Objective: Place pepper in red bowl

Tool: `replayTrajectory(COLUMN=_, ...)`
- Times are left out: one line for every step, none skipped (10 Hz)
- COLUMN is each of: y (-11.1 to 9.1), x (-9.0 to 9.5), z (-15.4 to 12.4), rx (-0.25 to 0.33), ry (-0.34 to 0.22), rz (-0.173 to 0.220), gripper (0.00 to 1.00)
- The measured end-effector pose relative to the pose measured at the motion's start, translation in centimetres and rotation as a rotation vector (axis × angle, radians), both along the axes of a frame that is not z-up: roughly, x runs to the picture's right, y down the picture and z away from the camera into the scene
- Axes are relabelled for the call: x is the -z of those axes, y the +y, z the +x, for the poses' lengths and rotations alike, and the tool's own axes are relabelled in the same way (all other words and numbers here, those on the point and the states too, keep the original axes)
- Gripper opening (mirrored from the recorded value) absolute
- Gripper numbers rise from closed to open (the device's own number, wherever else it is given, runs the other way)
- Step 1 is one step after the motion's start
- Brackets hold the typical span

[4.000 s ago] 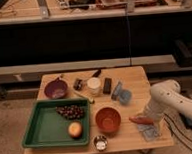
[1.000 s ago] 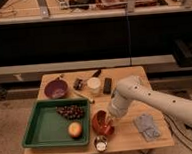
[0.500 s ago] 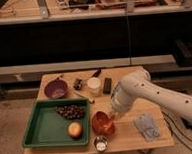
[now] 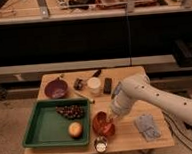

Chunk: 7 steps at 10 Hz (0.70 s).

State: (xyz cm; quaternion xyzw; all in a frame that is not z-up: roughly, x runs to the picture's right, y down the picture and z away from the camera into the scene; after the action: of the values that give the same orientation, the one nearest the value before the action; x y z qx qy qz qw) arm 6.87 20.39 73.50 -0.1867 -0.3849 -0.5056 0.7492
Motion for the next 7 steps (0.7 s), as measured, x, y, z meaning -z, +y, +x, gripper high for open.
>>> replayTrajectory(y=0.5, x=0.0, z=-0.6, rx=0.004, ry=-0.017, rz=-0.016, gripper=0.00)
replayTrajectory(y=0.7, x=0.1, z=-1.3, rx=0.012, ry=-0.038, rz=-0.023, gripper=0.00)
replayTrajectory(y=0.9, x=0.3, z=-1.8, rx=0.021, ry=-0.050, rz=-0.024, gripper=0.00)
replayTrajectory(y=1.0, x=0.4, z=-2.6, rx=0.031, ry=-0.064, rz=-0.023, gripper=0.00)
replayTrajectory(y=1.1, x=0.5, z=-2.8, rx=0.036, ry=-0.069, rz=-0.019, gripper=0.00)
replayTrajectory(y=1.1, x=0.5, z=-2.8, rx=0.040, ry=-0.068, rz=-0.013, gripper=0.00)
replayTrajectory(y=1.1, x=0.4, z=-2.8, rx=0.042, ry=-0.067, rz=-0.008, gripper=0.00)
